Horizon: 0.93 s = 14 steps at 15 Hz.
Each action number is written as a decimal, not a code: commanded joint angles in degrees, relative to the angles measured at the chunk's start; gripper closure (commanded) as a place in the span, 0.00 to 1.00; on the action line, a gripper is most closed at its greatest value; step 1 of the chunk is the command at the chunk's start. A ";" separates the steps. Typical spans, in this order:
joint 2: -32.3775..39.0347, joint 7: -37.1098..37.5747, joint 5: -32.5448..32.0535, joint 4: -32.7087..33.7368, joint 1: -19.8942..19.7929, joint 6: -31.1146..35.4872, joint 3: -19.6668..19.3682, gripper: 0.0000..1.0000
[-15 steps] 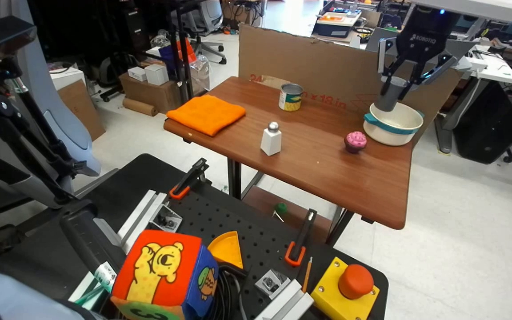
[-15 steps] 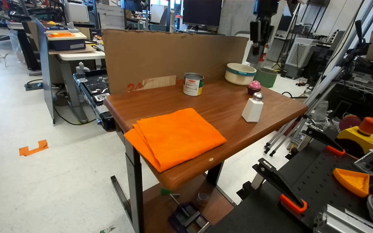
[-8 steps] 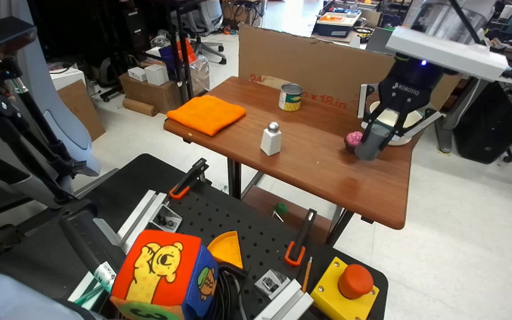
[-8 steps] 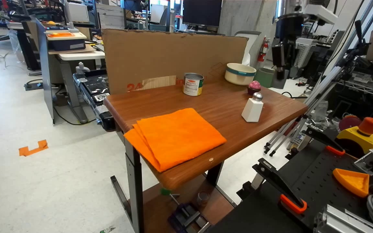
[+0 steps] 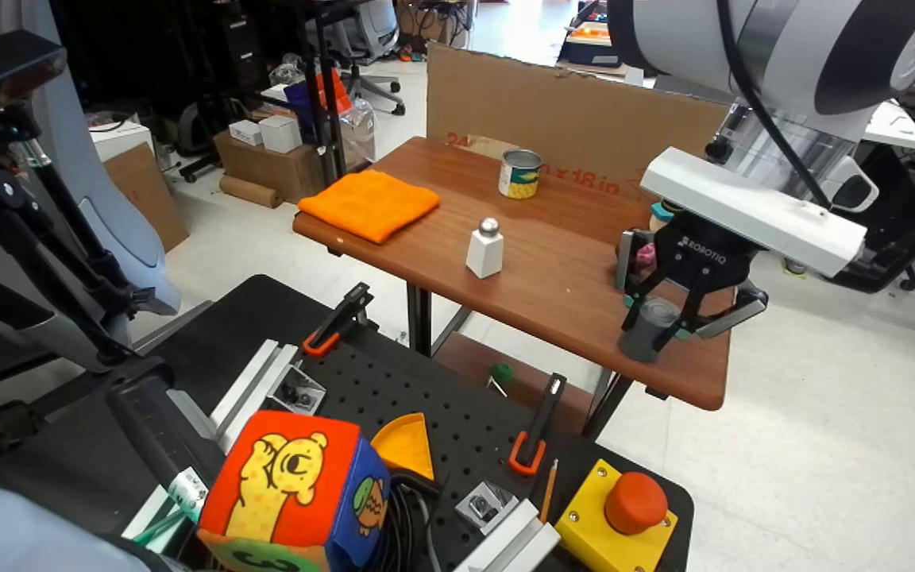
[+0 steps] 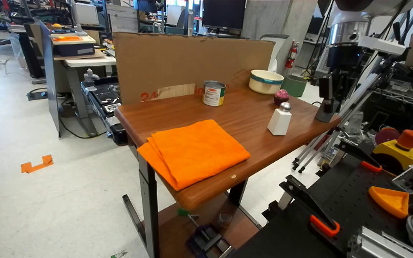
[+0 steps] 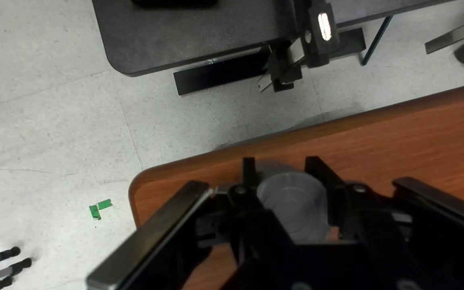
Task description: Remove the object from the pot.
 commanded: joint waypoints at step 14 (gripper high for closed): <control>-16.77 3.63 0.21 -9.70 2.14 0.74 -1.07 0.00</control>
